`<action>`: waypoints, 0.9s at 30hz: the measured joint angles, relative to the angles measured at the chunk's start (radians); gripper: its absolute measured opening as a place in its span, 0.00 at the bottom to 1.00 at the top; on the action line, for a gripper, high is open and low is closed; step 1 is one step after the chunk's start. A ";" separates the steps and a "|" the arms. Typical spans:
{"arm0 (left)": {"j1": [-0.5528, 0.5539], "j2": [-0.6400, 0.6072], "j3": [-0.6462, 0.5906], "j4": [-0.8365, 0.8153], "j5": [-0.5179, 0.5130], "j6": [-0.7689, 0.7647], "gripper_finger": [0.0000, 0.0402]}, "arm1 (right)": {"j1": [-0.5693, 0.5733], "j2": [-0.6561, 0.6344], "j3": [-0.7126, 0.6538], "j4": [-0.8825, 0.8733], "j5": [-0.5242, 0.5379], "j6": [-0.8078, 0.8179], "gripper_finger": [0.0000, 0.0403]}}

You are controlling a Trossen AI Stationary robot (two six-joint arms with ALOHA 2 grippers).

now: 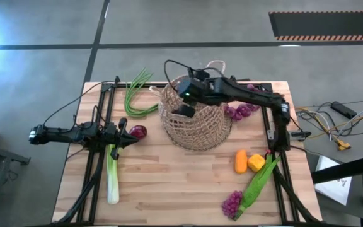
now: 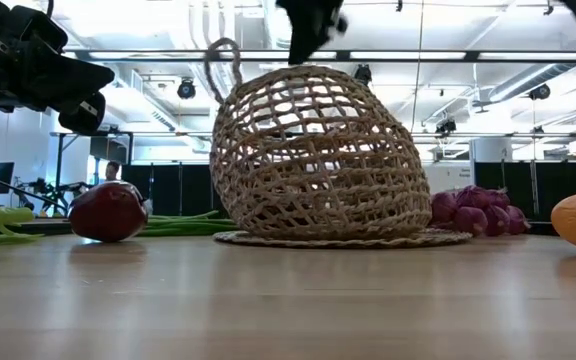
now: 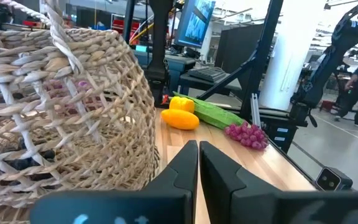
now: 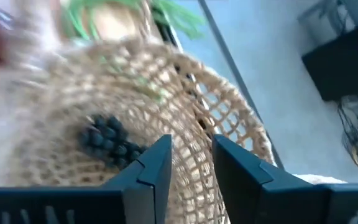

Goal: Build produce basket
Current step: Put the green lettuce into the light brown basket

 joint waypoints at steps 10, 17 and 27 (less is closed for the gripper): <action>0.000 0.000 0.000 0.000 0.000 0.000 0.00 | 0.287 -0.148 -0.079 -0.047 -0.006 0.144 0.18; 0.000 0.000 0.000 0.000 0.000 0.000 0.00 | 0.487 -0.178 -0.270 -0.115 -0.009 0.330 0.14; 0.000 0.000 0.000 0.001 0.000 0.000 0.00 | 0.672 -0.185 -0.588 -0.124 -0.015 0.707 0.13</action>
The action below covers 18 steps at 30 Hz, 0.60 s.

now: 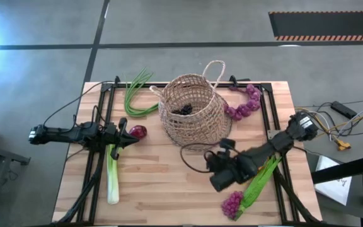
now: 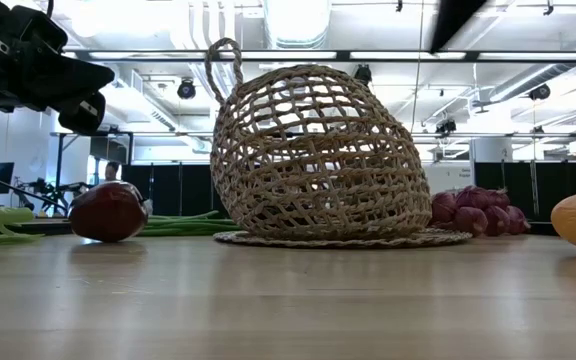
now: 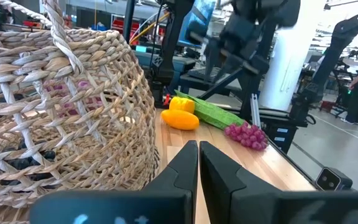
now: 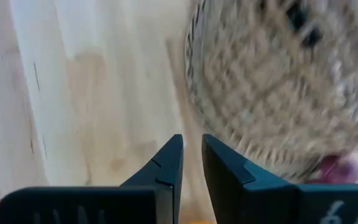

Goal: Build produce basket
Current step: Put the green lettuce into the light brown basket

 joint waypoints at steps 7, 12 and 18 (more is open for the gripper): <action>0.000 0.000 0.000 -0.001 0.000 0.000 0.00 | 0.112 -0.022 -0.082 -0.068 -0.168 0.358 0.13; 0.000 0.000 0.000 -0.001 0.000 0.000 0.00 | 0.212 -0.063 -0.132 -0.079 -0.255 0.666 0.22; 0.000 0.000 0.000 0.000 0.000 0.000 0.00 | 0.360 -0.092 -0.202 -0.074 -0.276 1.084 0.40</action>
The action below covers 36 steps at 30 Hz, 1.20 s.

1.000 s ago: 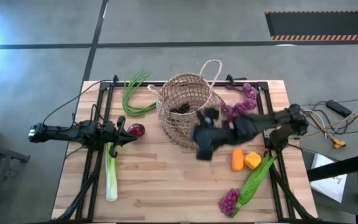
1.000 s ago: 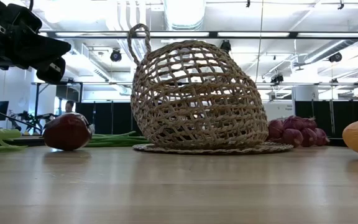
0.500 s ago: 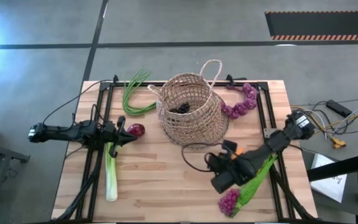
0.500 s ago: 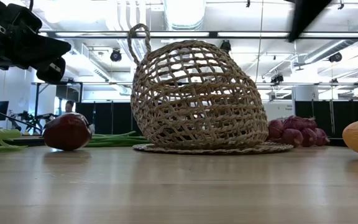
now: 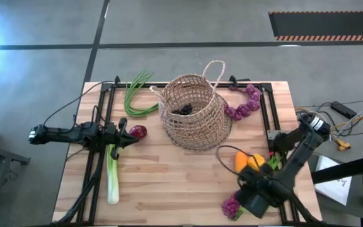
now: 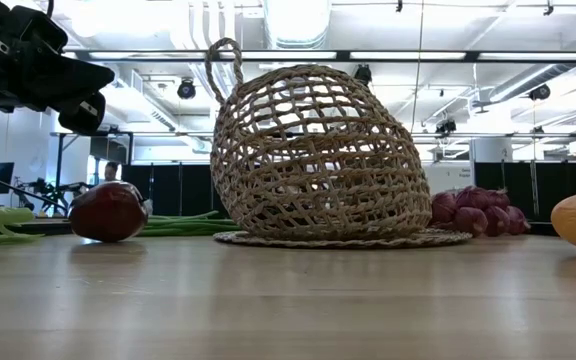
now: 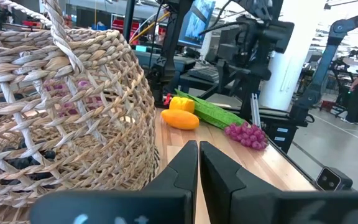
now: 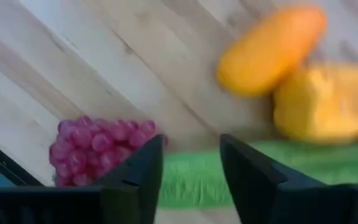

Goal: Build produce basket
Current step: Put the green lettuce into the light brown basket

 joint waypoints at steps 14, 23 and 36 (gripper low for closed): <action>0.000 0.000 0.000 0.000 0.000 0.000 0.00 | 0.142 -0.001 -0.141 0.064 -0.090 0.554 0.82; 0.000 0.000 0.000 0.000 0.000 0.000 0.00 | 0.098 -0.030 -0.248 0.109 -0.252 0.573 0.92; 0.000 0.000 0.000 0.000 0.000 0.000 0.00 | 0.071 -0.052 -0.487 0.433 -0.222 0.561 0.91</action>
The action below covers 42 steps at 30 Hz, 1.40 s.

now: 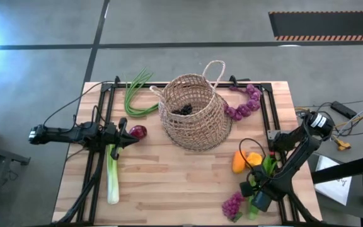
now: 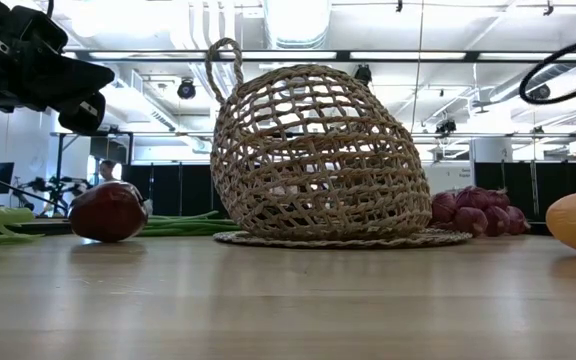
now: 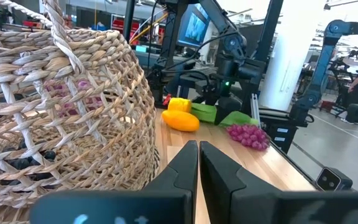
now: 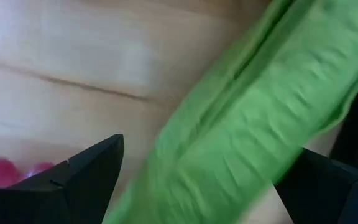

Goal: Build produce basket
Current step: Put the green lettuce into the light brown basket

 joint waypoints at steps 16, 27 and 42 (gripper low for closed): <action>0.000 0.000 0.000 0.000 0.000 0.000 0.00 | 0.003 0.001 -0.007 0.003 0.005 -0.076 0.59; 0.000 0.000 0.000 0.000 0.000 0.000 0.00 | 0.007 0.002 0.187 -0.308 0.083 -0.128 0.20; 0.000 0.000 0.000 0.000 0.000 0.000 0.00 | -0.025 0.003 0.573 -0.310 0.969 -0.801 0.15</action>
